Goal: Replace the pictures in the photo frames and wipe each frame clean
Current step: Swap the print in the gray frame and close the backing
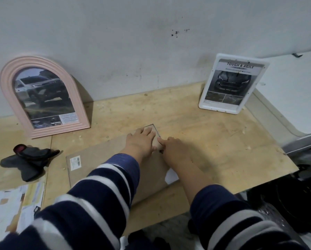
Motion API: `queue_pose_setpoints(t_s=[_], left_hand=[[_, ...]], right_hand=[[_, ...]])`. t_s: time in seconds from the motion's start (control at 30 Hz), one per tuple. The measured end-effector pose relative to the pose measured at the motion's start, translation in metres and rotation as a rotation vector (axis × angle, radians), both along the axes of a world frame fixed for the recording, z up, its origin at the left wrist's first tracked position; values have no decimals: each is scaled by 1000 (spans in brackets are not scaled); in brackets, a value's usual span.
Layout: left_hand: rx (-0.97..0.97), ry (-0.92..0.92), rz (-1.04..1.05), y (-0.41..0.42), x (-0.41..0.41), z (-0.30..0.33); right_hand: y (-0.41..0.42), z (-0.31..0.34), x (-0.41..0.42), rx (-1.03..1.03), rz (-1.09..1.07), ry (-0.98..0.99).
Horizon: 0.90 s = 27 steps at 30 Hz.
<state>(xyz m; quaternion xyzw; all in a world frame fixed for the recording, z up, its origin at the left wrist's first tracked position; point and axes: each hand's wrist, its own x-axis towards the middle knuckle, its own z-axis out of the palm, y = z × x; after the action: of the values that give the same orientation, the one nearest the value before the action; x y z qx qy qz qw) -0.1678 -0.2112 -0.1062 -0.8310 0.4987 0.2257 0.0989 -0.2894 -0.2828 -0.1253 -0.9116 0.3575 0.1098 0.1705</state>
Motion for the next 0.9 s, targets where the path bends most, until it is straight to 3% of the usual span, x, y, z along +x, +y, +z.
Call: queue_pose_setpoints(t_s=[0.13,0.27,0.4,0.53,0.9], left_hand=[[-63,31,3,11,2,-3],[-98,-45,153,40,6,-3],[-83,-78,205,61,22,9],[-3,9,158,66,29,11],[80,70,195,65,27,-2]], right_hand=[[5,12,3,-58,0,44],[15,24,21,-233,2,-24],[29,37,48,-79,161,-28],[38,38,62,56,304,133],[30,31,71,-19,384,270]])
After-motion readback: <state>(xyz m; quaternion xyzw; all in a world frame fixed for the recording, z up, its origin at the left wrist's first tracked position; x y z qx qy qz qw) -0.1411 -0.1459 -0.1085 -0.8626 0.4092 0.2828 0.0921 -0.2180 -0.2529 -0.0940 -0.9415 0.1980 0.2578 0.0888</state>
